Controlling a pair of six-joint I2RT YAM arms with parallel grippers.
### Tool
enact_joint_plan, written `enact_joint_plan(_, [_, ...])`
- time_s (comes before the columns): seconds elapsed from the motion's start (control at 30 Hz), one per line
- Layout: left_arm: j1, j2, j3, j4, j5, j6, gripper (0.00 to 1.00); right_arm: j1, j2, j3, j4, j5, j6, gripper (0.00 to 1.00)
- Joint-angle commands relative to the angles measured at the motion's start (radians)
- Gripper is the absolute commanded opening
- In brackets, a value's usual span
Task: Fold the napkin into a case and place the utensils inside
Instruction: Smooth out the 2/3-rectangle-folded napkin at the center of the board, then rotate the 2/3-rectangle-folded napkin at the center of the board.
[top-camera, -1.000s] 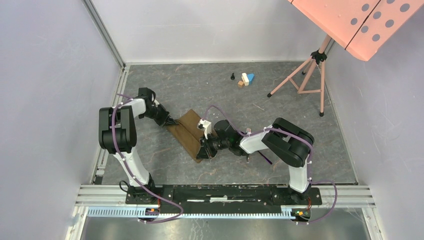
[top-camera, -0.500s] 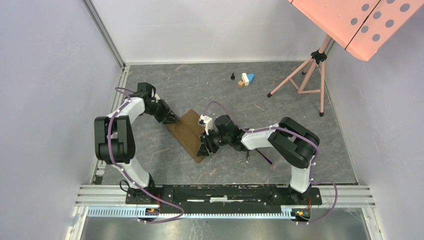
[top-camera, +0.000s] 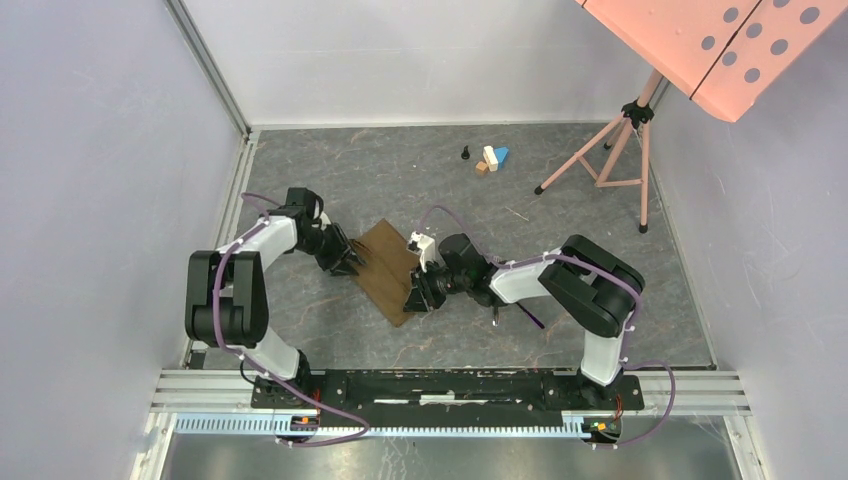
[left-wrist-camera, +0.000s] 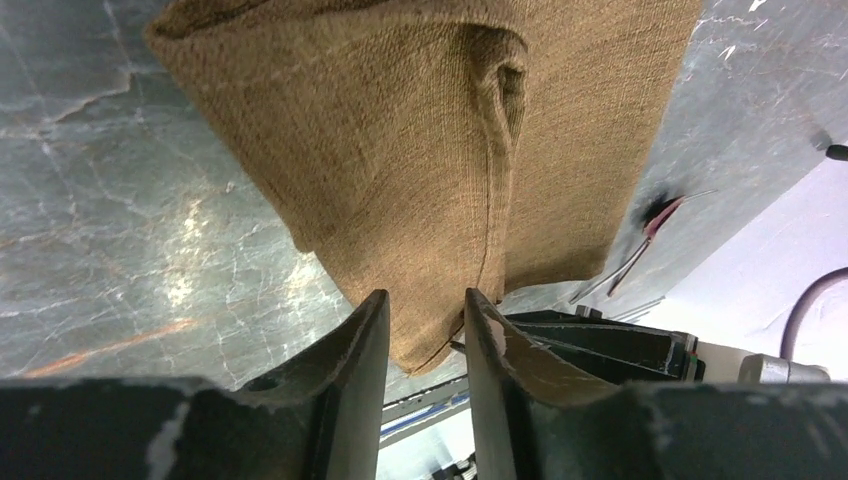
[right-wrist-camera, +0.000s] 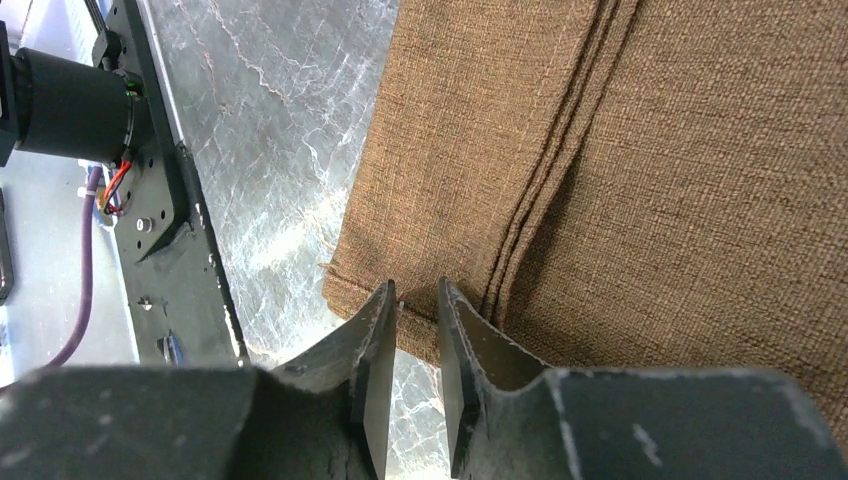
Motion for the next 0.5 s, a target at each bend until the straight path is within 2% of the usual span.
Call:
enact_joint_plan(0.0, [-0.002,-0.099,-0.019,0.012,-0.058,0.021,0.43,0.013,-0.034,-0.024,0.023,0.015,0.006,0.3])
enact_joint_plan(0.1, [-0.002,-0.173,-0.067,0.017,-0.103,0.008,0.49,-0.001,-0.126,0.039,-0.121,0.049,-0.079,0.38])
enact_joint_plan(0.2, [-0.002,-0.211,-0.088,-0.001,-0.169,0.007,0.56,-0.046,-0.176,0.114,-0.257,0.102,-0.171,0.55])
enact_joint_plan(0.23, [-0.001,-0.21,-0.09,-0.009,-0.19,0.001,0.57,-0.067,-0.168,0.142,-0.298,0.114,-0.2,0.58])
enact_joint_plan(0.33, [-0.002,-0.206,-0.105,0.019,-0.207,-0.05,0.6,-0.131,-0.113,0.221,-0.382,0.121,-0.246,0.61])
enact_joint_plan(0.47, [-0.002,-0.174,-0.12,0.09,-0.219,-0.096,0.61,-0.182,-0.039,0.26,-0.368,0.112,-0.227,0.62])
